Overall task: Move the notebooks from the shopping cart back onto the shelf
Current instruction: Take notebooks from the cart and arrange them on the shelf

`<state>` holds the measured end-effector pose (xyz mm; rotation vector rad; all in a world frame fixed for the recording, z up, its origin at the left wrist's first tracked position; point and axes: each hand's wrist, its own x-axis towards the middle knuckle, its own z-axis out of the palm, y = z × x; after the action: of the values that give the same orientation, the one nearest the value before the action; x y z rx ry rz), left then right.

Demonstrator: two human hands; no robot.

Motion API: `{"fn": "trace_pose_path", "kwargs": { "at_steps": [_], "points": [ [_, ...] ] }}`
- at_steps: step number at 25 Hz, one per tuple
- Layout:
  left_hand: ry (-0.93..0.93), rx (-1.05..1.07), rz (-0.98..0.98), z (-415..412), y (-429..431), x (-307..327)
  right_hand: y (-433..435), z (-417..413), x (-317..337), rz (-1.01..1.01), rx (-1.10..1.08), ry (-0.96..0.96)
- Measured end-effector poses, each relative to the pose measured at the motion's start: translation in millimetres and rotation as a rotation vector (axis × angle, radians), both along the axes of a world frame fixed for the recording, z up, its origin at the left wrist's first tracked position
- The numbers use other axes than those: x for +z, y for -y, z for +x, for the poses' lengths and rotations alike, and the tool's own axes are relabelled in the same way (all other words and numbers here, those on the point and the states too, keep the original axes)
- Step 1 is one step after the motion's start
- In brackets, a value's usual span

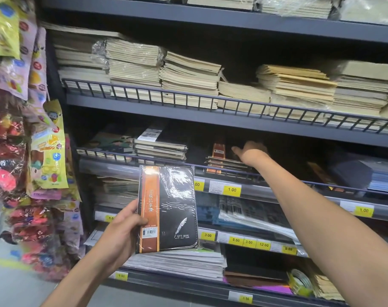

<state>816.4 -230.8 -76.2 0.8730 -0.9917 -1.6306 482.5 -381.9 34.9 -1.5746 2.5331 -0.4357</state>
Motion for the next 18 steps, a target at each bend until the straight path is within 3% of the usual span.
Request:
{"fn": "trace_pose_path", "kwargs": {
  "at_steps": [4, 11, 14, 18],
  "points": [
    [-0.008, -0.047, -0.010, -0.8, -4.6, 6.4, -9.6, 4.1, -1.7, 0.039, -0.022, -0.108],
    [-0.006, 0.016, 0.051, -13.3, -8.4, 23.9, -11.5, -3.3, -4.8, 0.034, 0.034, -0.116],
    [0.061, 0.049, 0.026, -20.2, -7.8, 34.1, -20.1, -4.3, -4.3, -0.064, 0.044, -0.092],
    [0.190, 0.033, -0.058, -35.8, -3.6, 57.9, -52.1, -8.4, -9.2, -0.346, 0.103, -0.085]
  ]
}}
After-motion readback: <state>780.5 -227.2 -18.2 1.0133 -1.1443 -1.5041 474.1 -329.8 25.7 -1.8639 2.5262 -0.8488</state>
